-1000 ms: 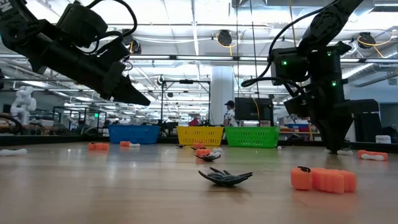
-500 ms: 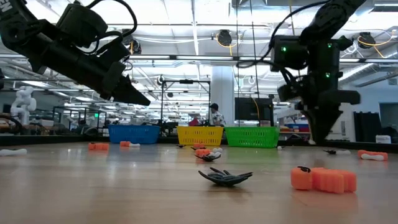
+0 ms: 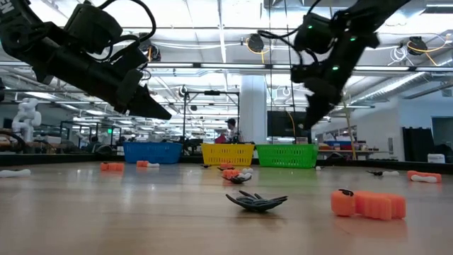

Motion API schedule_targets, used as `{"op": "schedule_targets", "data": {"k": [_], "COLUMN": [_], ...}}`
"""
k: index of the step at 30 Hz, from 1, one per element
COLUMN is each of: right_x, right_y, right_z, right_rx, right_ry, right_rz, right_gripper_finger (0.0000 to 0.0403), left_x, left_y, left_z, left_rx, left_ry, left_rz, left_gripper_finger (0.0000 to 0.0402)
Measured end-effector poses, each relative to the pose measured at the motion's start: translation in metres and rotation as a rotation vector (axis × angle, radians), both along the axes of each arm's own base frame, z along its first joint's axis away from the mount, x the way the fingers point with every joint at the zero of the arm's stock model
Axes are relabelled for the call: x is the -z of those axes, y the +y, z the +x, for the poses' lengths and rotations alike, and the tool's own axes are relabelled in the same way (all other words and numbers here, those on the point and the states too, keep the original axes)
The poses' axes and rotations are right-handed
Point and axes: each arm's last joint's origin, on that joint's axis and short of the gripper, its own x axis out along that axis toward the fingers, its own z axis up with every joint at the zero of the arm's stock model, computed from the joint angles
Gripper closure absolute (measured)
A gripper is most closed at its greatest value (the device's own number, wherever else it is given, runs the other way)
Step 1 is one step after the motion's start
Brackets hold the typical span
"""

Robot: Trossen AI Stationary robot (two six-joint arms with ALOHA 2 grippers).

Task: Sort Halloween decoration
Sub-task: Put the white bone toy into the green bin

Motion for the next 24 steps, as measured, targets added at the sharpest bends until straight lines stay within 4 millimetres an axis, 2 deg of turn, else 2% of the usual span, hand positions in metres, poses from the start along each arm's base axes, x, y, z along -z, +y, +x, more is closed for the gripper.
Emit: {"op": "schedule_targets", "data": {"k": [5, 12, 18, 24], "right_x": [-0.011, 0.01, 0.034, 0.046], "right_y": [-0.047, -0.1, -0.125, -0.143], "right_z": [0.004, 0.009, 0.009, -0.001], "right_rx": [0.102, 0.13, 0.179, 0.227], "right_ry": [-0.003, 0.057, 0.164, 0.216], "right_rz": [-0.031, 0.083, 0.148, 0.178], "right_gripper_finger": [0.0403, 0.0403, 0.0403, 0.0403], "left_x": [0.0, 0.0, 0.001, 0.001], "left_y": [0.0, 0.0, 0.0, 0.0], "left_z": [0.0, 0.0, 0.0, 0.0], "left_rx": [-0.001, 0.0, 0.0, -0.001], "left_ry": [-0.005, 0.0, 0.004, 0.004], "left_rz": [-0.009, -0.008, -0.009, -0.01], "left_gripper_finger": [0.0402, 0.0402, 0.0402, 0.0402]}}
